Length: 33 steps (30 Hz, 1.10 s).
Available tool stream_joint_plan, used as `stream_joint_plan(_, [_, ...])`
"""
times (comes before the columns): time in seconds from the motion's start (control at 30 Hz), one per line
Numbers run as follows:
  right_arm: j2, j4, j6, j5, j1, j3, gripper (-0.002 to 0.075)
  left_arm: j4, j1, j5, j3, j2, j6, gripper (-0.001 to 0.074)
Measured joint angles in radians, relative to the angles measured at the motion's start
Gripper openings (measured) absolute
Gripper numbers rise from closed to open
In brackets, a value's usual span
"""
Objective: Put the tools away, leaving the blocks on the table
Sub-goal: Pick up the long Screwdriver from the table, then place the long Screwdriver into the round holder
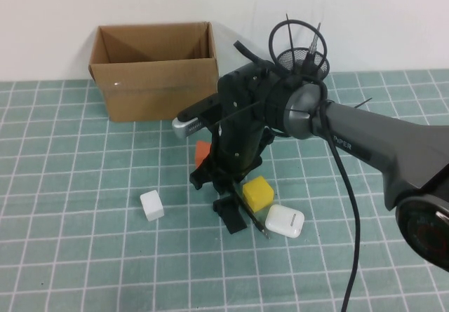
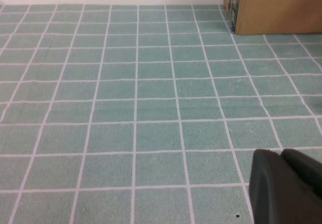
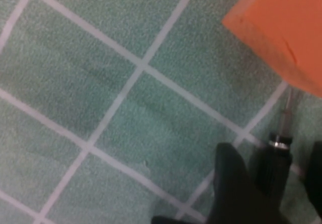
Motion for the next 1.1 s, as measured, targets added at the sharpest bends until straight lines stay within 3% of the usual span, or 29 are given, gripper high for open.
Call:
stream_joint_plan(0.1, [0.006, 0.0, 0.003, 0.008, 0.0, 0.0, 0.0216, 0.0, 0.0, 0.0, 0.0, 0.0, 0.0, -0.0004])
stream_joint_plan(0.27, [-0.016, 0.0, 0.018, 0.029, 0.002, 0.0, -0.0009, 0.0, 0.0, 0.0, 0.0, 0.0, 0.0, -0.0004])
stream_joint_plan(0.63, [-0.328, -0.121, 0.131, -0.06, -0.009, 0.073, -0.0006, 0.0, 0.0, 0.0, 0.0, 0.0, 0.0, -0.0004])
stream_joint_plan(0.77, [-0.505, -0.124, 0.152, -0.328, -0.067, 0.249, -0.0006, 0.0, 0.0, 0.0, 0.0, 0.0, 0.0, -0.0004])
stream_joint_plan(0.9, [-0.628, -0.116, 0.154, -0.796, -0.164, 0.499, -0.0006, 0.0, 0.0, 0.0, 0.0, 0.0, 0.0, -0.0004])
stream_joint_plan(1.0, [-0.641, -0.107, 0.148, -1.13, -0.221, 0.618, -0.0006, 0.0, 0.0, 0.0, 0.0, 0.0, 0.0, -0.0004])
stream_joint_plan(1.1, [-0.603, -0.101, 0.151, -1.349, -0.267, 0.67, -0.0006, 0.0, 0.0, 0.0, 0.0, 0.0, 0.0, -0.0004])
